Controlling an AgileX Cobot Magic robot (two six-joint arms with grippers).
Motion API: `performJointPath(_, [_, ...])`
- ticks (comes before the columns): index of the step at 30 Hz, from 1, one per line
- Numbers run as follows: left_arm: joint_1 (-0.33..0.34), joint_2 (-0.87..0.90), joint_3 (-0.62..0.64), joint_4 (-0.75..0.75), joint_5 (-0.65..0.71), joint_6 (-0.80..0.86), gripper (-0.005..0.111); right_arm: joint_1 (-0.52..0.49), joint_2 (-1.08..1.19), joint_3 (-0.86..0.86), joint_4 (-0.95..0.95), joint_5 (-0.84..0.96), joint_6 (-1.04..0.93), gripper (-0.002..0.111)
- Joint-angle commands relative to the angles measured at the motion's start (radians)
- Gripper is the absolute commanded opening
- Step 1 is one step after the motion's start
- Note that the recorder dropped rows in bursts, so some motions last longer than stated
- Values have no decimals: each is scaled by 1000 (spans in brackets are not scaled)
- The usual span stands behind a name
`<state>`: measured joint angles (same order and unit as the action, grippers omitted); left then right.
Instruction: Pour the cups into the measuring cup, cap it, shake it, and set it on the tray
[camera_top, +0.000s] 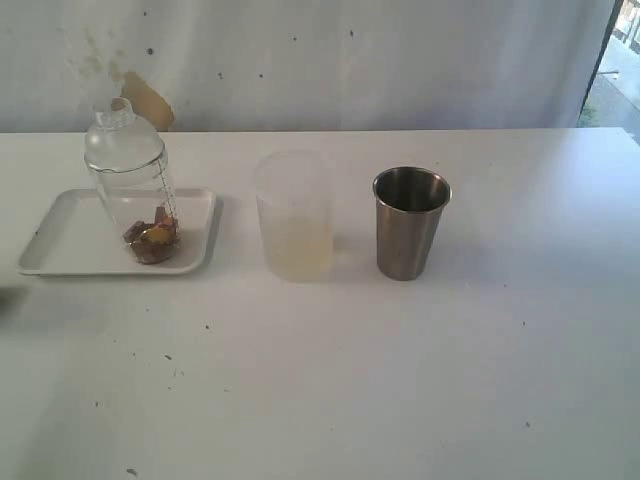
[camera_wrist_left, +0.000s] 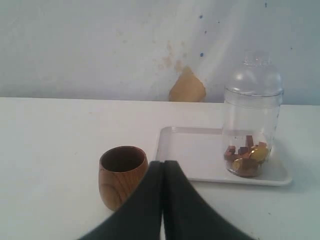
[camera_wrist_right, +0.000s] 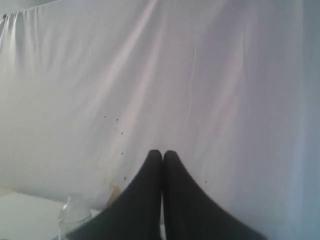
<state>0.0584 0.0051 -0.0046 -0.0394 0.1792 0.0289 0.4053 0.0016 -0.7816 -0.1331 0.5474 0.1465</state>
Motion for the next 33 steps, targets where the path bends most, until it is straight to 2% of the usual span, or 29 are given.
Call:
performJointPath(1, [0, -5, 5, -5, -4, -2, 1, -144, -2, 170, 2, -304, -16, 0])
performJointPath(8, [0, -5, 5, -5, -4, -2, 1, -325, -2, 376, 8, -378, -198, 0])
performJointPath(14, [0, -5, 5, -5, -4, -2, 1, -399, -2, 544, 144, -399, -404, 0])
performJointPath(20, [0, -5, 5, -5, -4, -2, 1, -458, -2, 778, 133, -501, -300, 0])
performJointPath(24, [0, -5, 5, -5, -4, -2, 1, -460, -2, 782, 133, -404, -214, 0])
performJointPath(27, [0, -5, 5, -5, -4, -2, 1, -460, -2, 782, 122, -243, -221, 0])
performJointPath(30, [0, -5, 5, -5, -4, -2, 1, -460, -2, 782, 116, -228, -291, 0])
performJointPath(33, [0, -5, 5, -5, -4, -2, 1, -460, -2, 782, 116, -211, -263, 0])
